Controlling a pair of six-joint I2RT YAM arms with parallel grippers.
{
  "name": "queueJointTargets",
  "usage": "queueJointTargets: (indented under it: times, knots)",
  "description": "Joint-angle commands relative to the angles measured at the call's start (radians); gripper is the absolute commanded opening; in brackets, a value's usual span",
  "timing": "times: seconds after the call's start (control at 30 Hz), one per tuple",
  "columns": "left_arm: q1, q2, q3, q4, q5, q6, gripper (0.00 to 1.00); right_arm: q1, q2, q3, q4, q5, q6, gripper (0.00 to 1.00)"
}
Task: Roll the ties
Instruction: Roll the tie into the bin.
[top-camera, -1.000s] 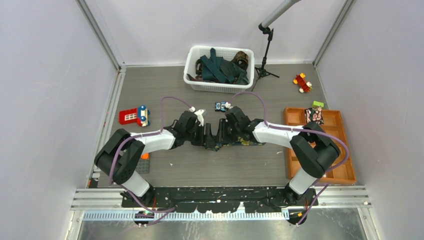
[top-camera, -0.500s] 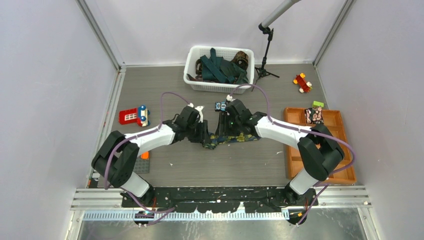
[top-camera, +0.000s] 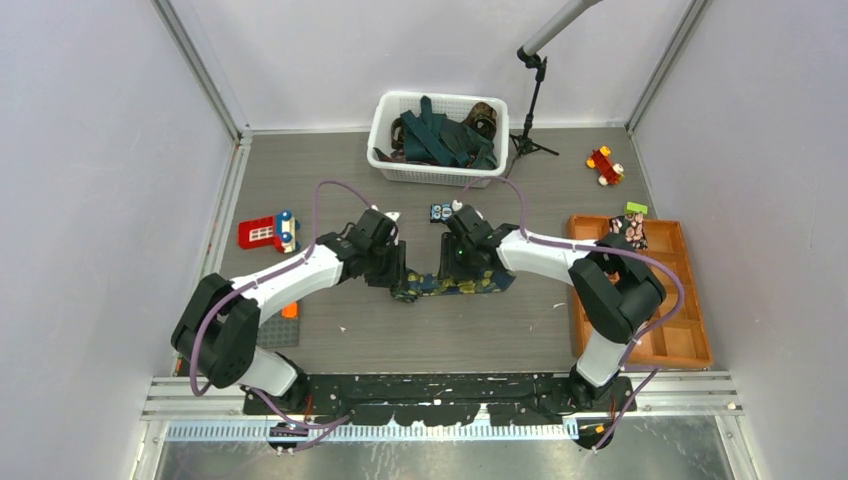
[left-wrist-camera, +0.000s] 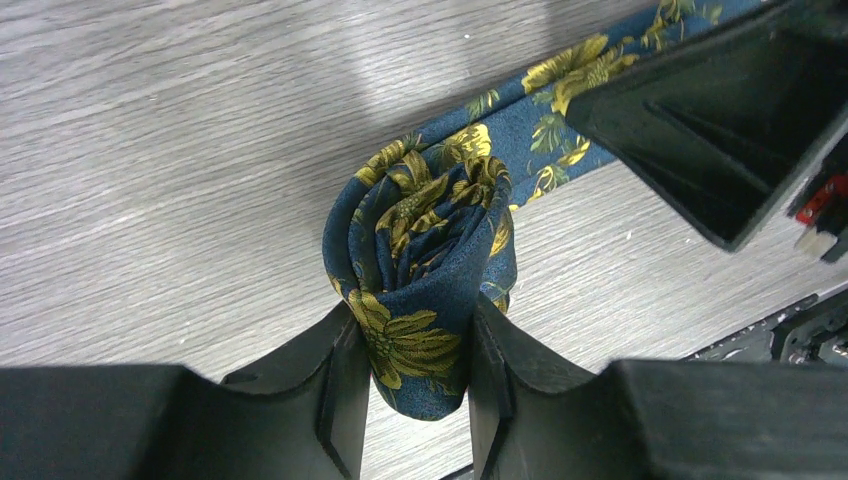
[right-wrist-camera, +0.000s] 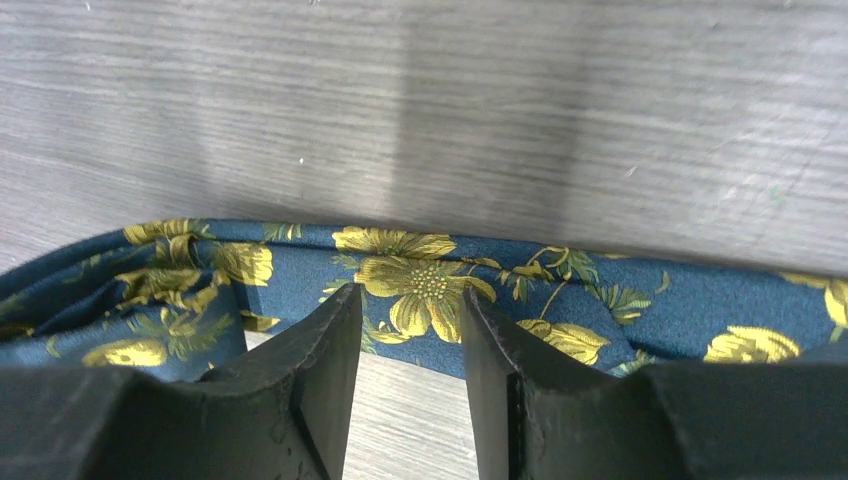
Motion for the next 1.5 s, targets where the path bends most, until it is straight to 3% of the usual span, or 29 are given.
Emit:
queueJointTargets:
  times: [0.0, 0.33, 0.57, 1.13, 1.33, 1.47]
  knots:
    - [0.001, -0.004, 0.074, -0.109, -0.098, 0.008, 0.32, 0.037, -0.047, -0.043, -0.077, 0.023, 0.066, 0.46]
    - [-0.006, 0.078, 0.205, -0.278, -0.246, 0.083, 0.32, 0.067, -0.052, -0.023, -0.084, 0.005, 0.12, 0.46]
    - [-0.049, 0.157, 0.291, -0.382, -0.421, 0.139, 0.33, 0.061, -0.097, 0.087, -0.174, 0.081, 0.075, 0.47]
    - [-0.256, 0.432, 0.497, -0.59, -0.882, 0.128, 0.33, -0.071, -0.405, -0.028, -0.27, 0.258, 0.155, 0.49]
    - [-0.322, 0.535, 0.575, -0.641, -0.919, 0.097, 0.34, -0.102, -0.523, -0.06, -0.304, 0.307, 0.176, 0.5]
    - [-0.363, 0.582, 0.621, -0.646, -0.871, 0.082, 0.4, -0.113, -0.577, -0.05, -0.325, 0.317, 0.178, 0.52]
